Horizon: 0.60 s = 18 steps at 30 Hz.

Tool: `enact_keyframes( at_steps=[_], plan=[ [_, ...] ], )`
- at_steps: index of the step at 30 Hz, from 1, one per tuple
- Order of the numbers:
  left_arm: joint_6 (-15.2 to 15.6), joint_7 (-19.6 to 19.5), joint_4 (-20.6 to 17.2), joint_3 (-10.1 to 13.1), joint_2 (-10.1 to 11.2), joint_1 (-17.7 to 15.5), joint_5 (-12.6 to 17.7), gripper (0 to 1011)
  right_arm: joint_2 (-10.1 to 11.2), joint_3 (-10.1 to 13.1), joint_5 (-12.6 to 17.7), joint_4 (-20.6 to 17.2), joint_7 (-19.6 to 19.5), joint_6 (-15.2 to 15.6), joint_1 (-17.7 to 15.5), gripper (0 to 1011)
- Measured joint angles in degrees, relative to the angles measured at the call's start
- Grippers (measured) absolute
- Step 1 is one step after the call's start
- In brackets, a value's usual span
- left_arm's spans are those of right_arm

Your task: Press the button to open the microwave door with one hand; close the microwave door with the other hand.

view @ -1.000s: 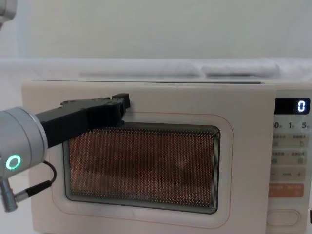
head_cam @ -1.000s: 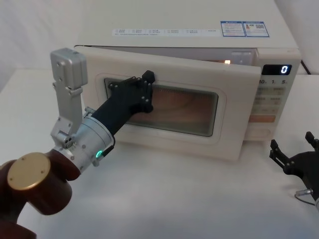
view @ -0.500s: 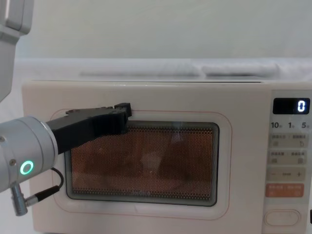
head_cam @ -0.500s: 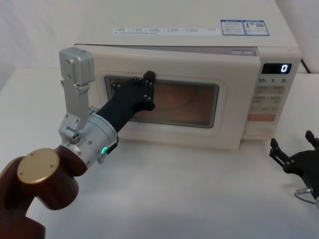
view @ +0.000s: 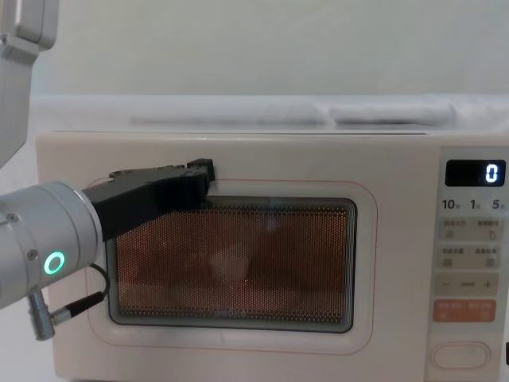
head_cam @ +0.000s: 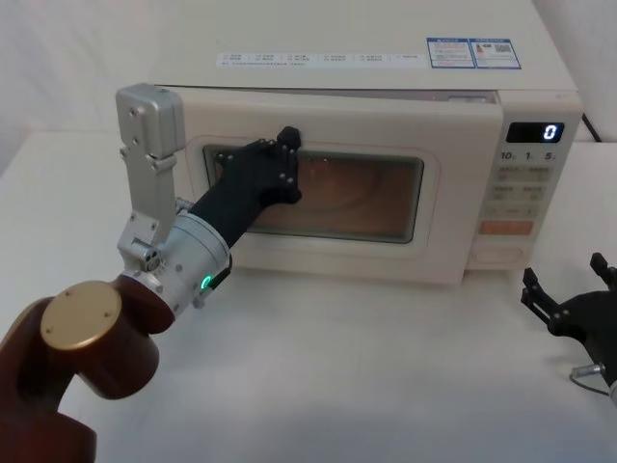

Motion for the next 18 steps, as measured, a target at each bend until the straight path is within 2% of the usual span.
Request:
enact_keyframes(
  at_steps=[18],
  plan=[
    [0.50, 0.73, 2.02, -0.53, -1.80, -1.43, 1.02, 0, 0.00, 0.00, 0.00, 0.00, 0.00, 0.00, 0.00, 1002]
  ],
)
